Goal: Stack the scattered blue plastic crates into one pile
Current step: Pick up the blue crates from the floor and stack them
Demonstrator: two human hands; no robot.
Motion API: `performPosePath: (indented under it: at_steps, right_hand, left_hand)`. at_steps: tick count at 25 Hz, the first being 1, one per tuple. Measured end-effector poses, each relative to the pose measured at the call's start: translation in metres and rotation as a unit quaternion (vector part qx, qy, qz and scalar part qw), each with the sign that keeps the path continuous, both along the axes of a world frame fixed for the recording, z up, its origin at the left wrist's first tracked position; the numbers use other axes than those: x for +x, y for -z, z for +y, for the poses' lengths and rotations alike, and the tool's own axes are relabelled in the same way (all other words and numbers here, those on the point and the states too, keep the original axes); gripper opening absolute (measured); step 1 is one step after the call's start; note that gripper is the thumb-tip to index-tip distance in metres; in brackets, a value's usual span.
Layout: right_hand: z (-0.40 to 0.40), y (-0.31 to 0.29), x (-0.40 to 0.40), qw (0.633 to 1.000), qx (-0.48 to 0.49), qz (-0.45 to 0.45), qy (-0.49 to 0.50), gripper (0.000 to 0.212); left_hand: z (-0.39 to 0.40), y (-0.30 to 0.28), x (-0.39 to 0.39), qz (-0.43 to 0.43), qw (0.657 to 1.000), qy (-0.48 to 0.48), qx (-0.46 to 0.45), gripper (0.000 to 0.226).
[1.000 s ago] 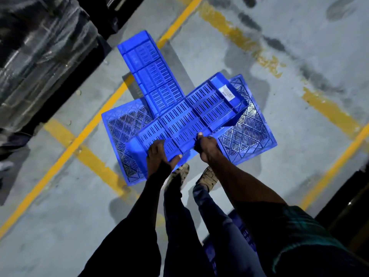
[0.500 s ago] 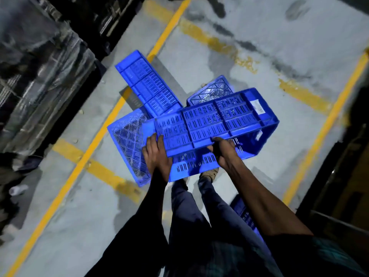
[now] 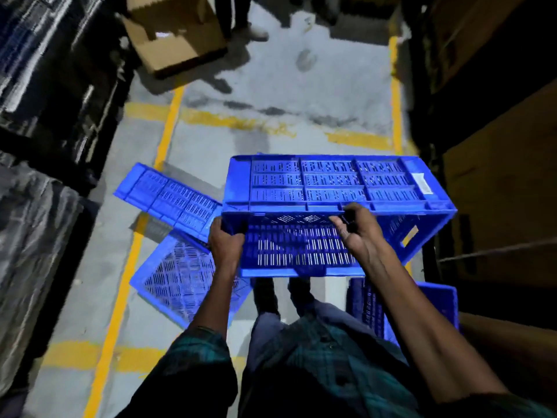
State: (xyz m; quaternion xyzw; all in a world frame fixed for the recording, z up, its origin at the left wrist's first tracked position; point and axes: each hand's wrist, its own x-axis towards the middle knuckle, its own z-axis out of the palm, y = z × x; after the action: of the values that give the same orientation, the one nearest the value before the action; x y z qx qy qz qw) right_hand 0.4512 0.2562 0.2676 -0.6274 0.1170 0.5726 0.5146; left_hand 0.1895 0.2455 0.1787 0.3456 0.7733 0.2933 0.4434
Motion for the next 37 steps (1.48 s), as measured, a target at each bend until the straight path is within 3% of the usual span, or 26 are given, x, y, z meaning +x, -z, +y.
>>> performPosePath:
  at_steps: [5, 11, 16, 19, 22, 24, 28, 29, 33, 35, 37]
  right_hand:
    - [-0.05, -0.024, 0.036, 0.986, 0.086, 0.08, 0.114, 0.034]
    - [-0.104, -0.026, 0.1, 0.945, 0.132, 0.053, 0.294, 0.02]
    - [-0.193, -0.01, 0.16, 0.884, 0.153, 0.067, 0.437, 0.018]
    - [-0.243, 0.005, 0.188, 0.874, 0.151, 0.058, 0.459, 0.015]
    - [-0.298, 0.019, 0.203, 0.883, 0.102, 0.022, 0.458, 0.045]
    - [-0.329, 0.028, 0.203, 0.878, 0.027, -0.029, 0.477, 0.05]
    - [-0.381, 0.046, 0.178, 0.808, -0.27, -0.2, 0.484, 0.015]
    - [-0.387, 0.047, 0.168, 0.796, -0.295, -0.207, 0.486, 0.009]
    - [-0.384, 0.054, 0.127, 0.802, -0.225, -0.168, 0.527, 0.032]
    - [-0.368, 0.056, 0.114, 0.804, -0.198, -0.159, 0.538, 0.045]
    - [-0.358, 0.056, 0.104, 0.781, -0.202, -0.193, 0.559, 0.043]
  left_hand:
    - [0.006, -0.027, 0.033, 0.06, 0.991, 0.073, 0.089, 0.017]
    - [0.009, -0.064, 0.116, 0.12, 0.94, 0.244, 0.206, 0.007]
    - [-0.035, -0.098, 0.217, 0.199, 0.901, 0.302, 0.238, 0.046]
    - [-0.063, -0.108, 0.269, 0.195, 0.866, 0.377, 0.262, 0.055]
    - [-0.083, -0.117, 0.312, 0.185, 0.832, 0.455, 0.259, 0.056]
    - [-0.088, -0.122, 0.334, 0.175, 0.803, 0.502, 0.271, 0.053]
    - [-0.08, -0.133, 0.359, 0.087, 0.778, 0.559, 0.273, 0.059]
    - [-0.072, -0.134, 0.362, 0.07, 0.768, 0.577, 0.268, 0.06]
    - [-0.035, -0.144, 0.366, 0.007, 0.735, 0.624, 0.265, 0.061]
    - [-0.014, -0.144, 0.365, -0.03, 0.738, 0.625, 0.252, 0.064]
    - [0.003, -0.142, 0.363, -0.057, 0.743, 0.625, 0.234, 0.06]
